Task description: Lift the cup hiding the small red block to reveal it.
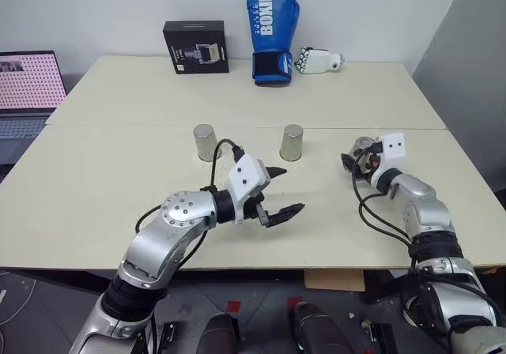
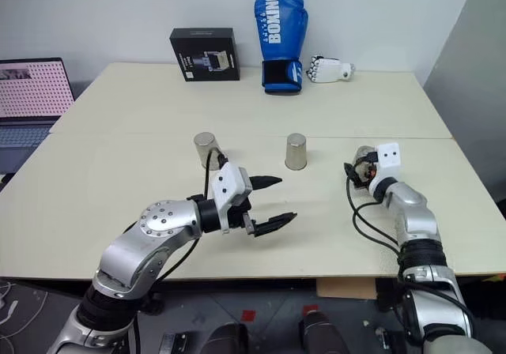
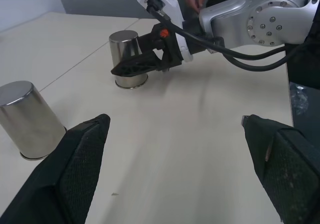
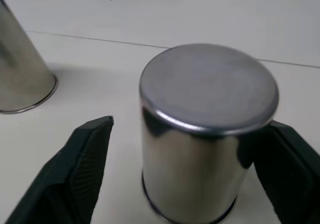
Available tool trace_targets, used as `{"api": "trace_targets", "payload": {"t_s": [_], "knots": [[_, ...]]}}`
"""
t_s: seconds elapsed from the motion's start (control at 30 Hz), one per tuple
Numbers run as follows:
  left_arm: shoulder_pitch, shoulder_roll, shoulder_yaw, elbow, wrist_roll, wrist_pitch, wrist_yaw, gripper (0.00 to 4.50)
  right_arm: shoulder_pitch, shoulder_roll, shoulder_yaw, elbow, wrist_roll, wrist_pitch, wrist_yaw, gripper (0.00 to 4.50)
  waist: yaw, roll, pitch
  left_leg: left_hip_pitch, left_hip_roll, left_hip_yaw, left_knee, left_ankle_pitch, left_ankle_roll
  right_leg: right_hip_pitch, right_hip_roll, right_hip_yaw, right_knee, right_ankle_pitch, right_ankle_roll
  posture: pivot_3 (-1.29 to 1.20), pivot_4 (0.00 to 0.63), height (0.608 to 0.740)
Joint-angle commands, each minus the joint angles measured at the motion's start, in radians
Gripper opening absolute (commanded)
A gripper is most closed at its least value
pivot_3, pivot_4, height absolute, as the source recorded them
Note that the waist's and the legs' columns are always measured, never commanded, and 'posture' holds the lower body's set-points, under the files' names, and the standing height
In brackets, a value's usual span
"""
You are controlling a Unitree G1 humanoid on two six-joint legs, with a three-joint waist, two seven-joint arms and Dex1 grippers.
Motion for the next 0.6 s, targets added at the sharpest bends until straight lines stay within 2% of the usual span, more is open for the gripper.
{"api": "trace_targets", "payload": {"t_s": [0.03, 0.1, 0.23, 0.4, 0.6], "knots": [[-0.02, -0.003, 0.012, -0.013, 0.003, -0.014, -0.003, 4.5, -0.029, -0.013, -0.02, 0.028, -0.022, -0.084, 0.008, 3.13, 0.0, 0.0, 0.0, 0.0, 0.0, 0.0, 0.0, 0.0, 0.0, 0.0, 0.0, 0.0, 0.0, 0.0, 0.0, 0.0, 0.15, 0.74], [-0.022, -0.001, 0.016, -0.009, 0.004, -0.014, -0.008, 4.5, -0.026, -0.013, -0.021, 0.022, -0.022, -0.091, 0.015, 2.72, 0.0, 0.0, 0.0, 0.0, 0.0, 0.0, 0.0, 0.0, 0.0, 0.0, 0.0, 0.0, 0.0, 0.0, 0.0, 0.0, 0.15, 0.74], [-0.026, 0.001, 0.02, -0.004, 0.005, -0.017, -0.012, 4.5, -0.002, -0.022, -0.029, -0.07, -0.007, -0.067, 0.017, 2.7, 0.0, 0.0, 0.0, 0.0, 0.0, 0.0, 0.0, 0.0, 0.0, 0.0, 0.0, 0.0, 0.0, 0.0, 0.0, 0.0, 0.15, 0.74], [-0.034, 0.005, 0.041, 0.009, 0.0, -0.018, -0.012, 4.5, 0.031, -0.04, -0.099, -0.286, 0.004, 0.076, -0.112, 2.7, 0.001, 0.002, 0.001, 0.0, 0.0, 0.0, 0.0, 0.0, 0.0, 0.0, 0.0, 0.0, 0.001, 0.0, 0.0, 0.0, 0.15, 0.74], [-0.041, 0.006, 0.035, 0.027, 0.009, -0.03, -0.024, 4.5, 0.022, -0.039, -0.134, -0.293, -0.021, 0.206, -0.219, 2.7, 0.0, 0.002, 0.001, 0.0, 0.0, 0.0, 0.0, 0.0, 0.0, 0.0, 0.0, 0.0, 0.0, 0.0, 0.0, 0.0, 0.15, 0.74]]}}
